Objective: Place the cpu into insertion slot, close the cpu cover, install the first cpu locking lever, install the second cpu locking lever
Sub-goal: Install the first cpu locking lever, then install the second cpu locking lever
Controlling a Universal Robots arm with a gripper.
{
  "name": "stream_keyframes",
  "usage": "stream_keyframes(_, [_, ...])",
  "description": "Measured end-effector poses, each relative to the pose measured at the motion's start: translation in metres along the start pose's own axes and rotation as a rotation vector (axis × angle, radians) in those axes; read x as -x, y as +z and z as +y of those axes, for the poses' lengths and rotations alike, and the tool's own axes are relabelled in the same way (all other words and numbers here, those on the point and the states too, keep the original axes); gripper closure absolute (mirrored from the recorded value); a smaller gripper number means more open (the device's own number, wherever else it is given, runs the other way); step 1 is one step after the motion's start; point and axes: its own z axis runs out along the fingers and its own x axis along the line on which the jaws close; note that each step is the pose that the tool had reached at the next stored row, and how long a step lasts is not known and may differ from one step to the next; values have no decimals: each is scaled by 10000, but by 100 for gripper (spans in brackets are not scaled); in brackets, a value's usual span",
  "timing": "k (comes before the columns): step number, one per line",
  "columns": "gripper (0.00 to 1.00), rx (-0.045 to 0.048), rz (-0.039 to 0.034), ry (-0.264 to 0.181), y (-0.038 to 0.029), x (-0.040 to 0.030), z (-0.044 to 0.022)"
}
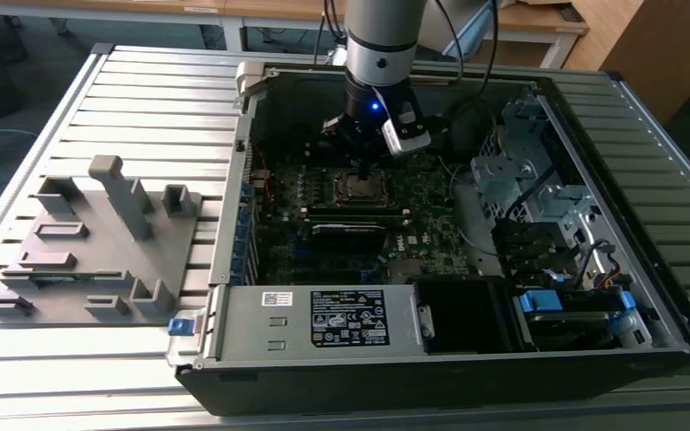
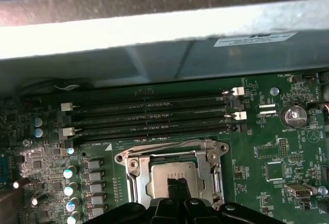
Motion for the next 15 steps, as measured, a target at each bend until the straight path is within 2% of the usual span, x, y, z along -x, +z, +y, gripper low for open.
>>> stream_keyframes(10, [90, 2, 2, 0, -2, 0, 0])
stream_keyframes(15, [90, 2, 2, 0, -46, 0, 0])
